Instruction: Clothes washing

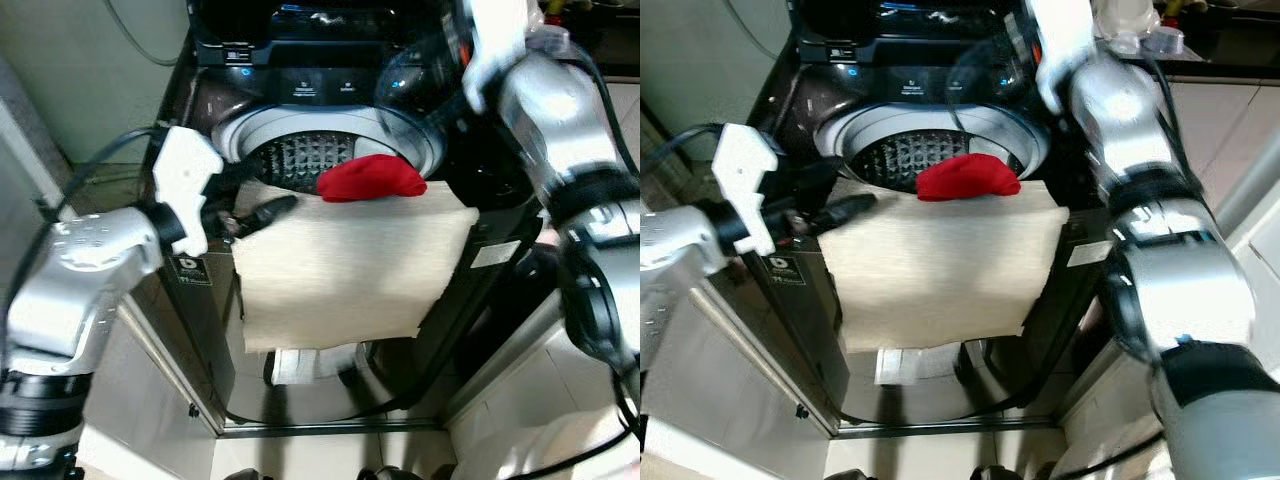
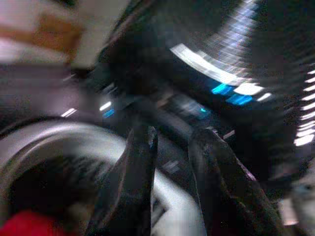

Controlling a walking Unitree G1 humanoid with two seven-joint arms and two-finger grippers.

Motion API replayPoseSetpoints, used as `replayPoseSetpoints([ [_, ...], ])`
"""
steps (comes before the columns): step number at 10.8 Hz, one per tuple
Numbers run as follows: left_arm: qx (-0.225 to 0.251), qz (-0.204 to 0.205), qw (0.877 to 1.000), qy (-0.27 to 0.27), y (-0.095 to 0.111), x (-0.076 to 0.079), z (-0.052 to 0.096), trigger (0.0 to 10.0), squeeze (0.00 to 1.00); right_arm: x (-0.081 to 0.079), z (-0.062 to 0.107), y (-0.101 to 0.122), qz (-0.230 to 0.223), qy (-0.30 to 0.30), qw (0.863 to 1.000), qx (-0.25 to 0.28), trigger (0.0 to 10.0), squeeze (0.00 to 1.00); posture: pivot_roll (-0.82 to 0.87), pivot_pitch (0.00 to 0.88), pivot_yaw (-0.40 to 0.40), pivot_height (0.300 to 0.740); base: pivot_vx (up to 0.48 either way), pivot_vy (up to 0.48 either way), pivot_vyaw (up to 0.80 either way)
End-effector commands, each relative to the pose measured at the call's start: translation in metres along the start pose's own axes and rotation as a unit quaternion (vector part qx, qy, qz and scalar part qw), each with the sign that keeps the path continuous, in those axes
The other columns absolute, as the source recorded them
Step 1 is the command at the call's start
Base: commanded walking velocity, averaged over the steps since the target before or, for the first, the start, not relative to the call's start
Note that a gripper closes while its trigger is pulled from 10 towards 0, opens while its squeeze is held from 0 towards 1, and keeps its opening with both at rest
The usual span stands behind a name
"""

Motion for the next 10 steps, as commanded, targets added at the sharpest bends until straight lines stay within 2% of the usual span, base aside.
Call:
replayPoseSetpoints([
  [1,0.001,-0.008,1.0,-0.003,0.003,0.0,-0.004,10.0,0.0,-0.001,0.001,0.007,0.004,0.022,1.0,0.009,10.0,0.0,-0.1,0.0,-0.001,0.74,0.0,0.0,0.0],
  [2,0.002,0.003,0.999,0.039,-0.001,-0.005,-0.014,10.0,0.0,0.009,0.017,0.013,-0.064,0.006,0.996,0.055,10.0,0.0,-0.11,0.0,-0.007,0.74,0.0,0.0,0.0],
  [3,0.016,0.014,0.997,0.075,0.001,-0.009,-0.025,10.0,0.0,0.021,0.03,0.021,-0.101,-0.064,0.988,0.098,10.0,0.0,-0.12,0.0,-0.004,0.74,0.0,0.0,0.0],
  [4,0.038,0.008,0.995,0.096,0.006,-0.01,-0.035,10.0,0.0,0.016,0.054,0.023,-0.144,-0.113,0.975,0.129,10.0,0.0,-0.13,0.0,0.003,0.74,0.0,0.0,0.0],
  [6,0.04,0.018,0.995,0.092,-0.001,-0.004,-0.041,10.0,0.0,-0.018,0.088,0.004,-0.15,-0.112,0.977,0.106,10.0,0.0,-0.16,0.0,0.027,0.74,0.0,0.0,0.0],
  [7,0.026,0.008,0.996,0.089,-0.011,-0.003,-0.043,10.0,0.0,-0.029,0.097,-0.012,-0.177,-0.125,0.973,0.076,10.0,0.0,-0.16,0.0,0.008,0.74,0.0,0.0,0.0],
  [8,0.019,0.005,0.995,0.097,-0.016,-0.004,-0.041,10.0,0.0,-0.038,0.101,-0.016,-0.18,-0.129,0.974,0.054,10.0,0.0,-0.16,0.0,0.014,0.74,0.0,0.0,0.0],
  [10,0.02,0.023,0.994,0.102,-0.018,-0.005,-0.038,10.0,0.0,-0.051,0.107,-0.014,-0.197,-0.126,0.971,0.044,10.0,0.0,-0.16,0.0,0.016,0.74,0.0,0.0,0.0],
])
Point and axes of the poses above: a point about 5 cm out from each wrist's last joint towards the gripper, its own z axis pointing back from the gripper into the wrist, its own y axis along the axis of the wrist's last joint, x = y × z, the point moved 5 cm from there along -z, pointing out of the wrist towards the gripper, and after that the axes turned 2 degrees about z, right-handed, at the moved point
